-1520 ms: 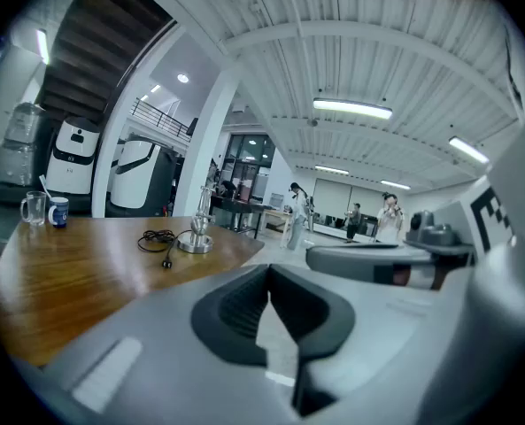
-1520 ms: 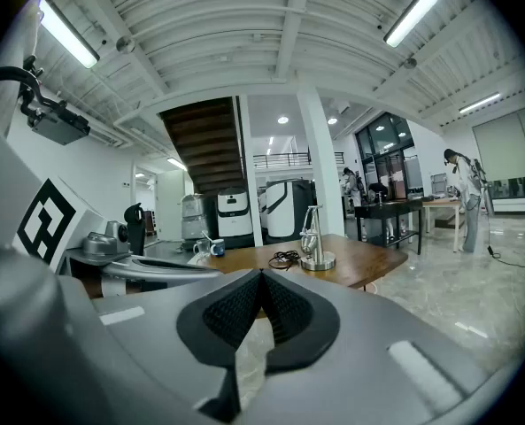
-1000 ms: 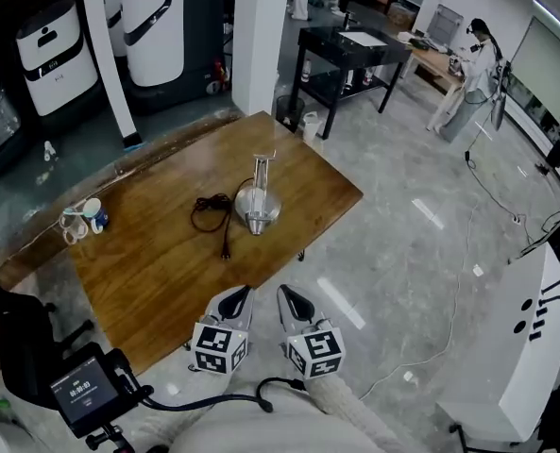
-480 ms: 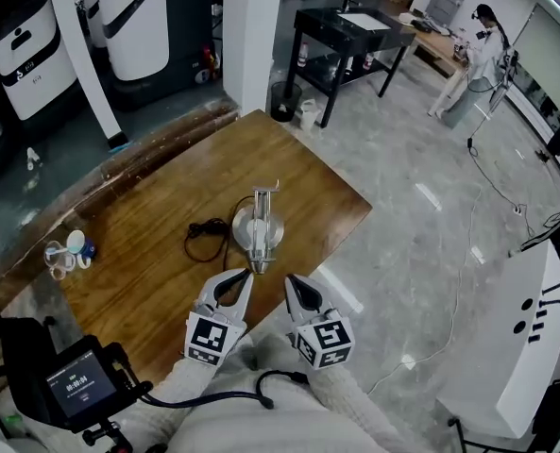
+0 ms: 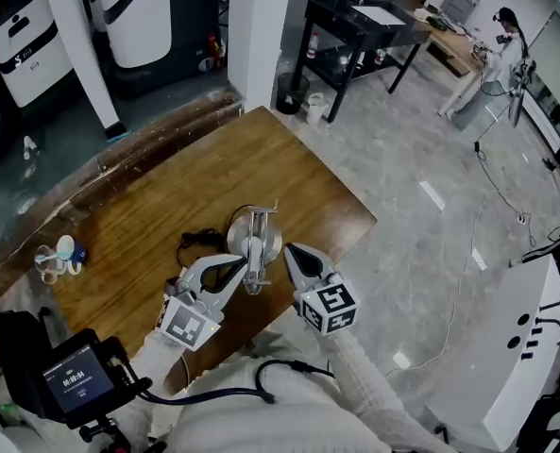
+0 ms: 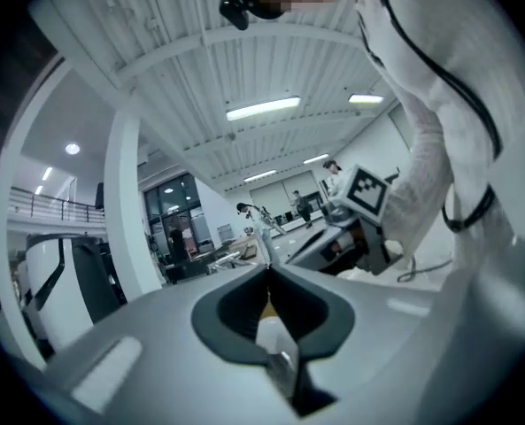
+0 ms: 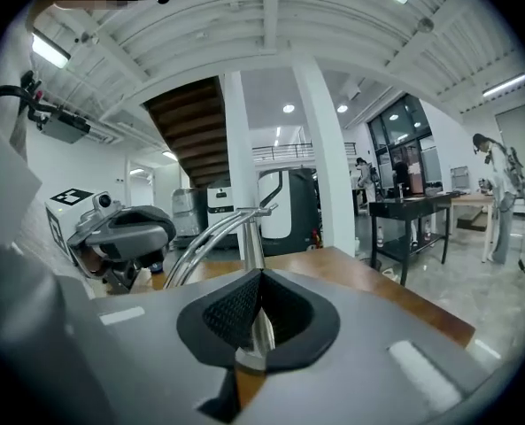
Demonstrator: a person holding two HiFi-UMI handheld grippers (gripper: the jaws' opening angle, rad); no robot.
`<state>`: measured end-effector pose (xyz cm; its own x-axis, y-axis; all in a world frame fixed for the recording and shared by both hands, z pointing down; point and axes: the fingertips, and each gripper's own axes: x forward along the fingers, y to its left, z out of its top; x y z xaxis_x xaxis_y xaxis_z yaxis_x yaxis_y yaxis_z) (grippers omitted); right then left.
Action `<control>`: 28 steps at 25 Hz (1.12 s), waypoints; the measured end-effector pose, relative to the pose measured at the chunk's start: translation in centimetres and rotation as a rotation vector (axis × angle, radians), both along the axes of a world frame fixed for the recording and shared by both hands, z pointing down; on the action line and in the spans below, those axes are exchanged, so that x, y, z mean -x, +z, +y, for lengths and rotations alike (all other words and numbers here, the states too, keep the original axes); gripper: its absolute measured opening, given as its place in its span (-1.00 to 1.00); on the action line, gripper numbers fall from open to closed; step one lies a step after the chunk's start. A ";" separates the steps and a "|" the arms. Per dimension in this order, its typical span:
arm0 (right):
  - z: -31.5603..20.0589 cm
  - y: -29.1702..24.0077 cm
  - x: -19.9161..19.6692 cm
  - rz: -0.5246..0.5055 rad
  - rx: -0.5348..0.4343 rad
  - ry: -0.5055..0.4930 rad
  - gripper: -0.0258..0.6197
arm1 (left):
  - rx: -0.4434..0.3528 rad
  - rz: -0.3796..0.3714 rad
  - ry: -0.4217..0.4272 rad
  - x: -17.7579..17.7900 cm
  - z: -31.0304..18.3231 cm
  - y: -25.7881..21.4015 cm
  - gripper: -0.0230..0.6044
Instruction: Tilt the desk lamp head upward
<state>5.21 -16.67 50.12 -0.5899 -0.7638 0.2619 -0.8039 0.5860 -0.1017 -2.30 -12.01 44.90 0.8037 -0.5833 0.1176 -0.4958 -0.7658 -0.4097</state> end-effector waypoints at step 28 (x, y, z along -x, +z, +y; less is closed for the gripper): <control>-6.2 3.0 7.1 -0.011 0.110 -0.389 -0.43 | -0.438 -0.550 0.349 -0.9 -1.4 4.1 -0.28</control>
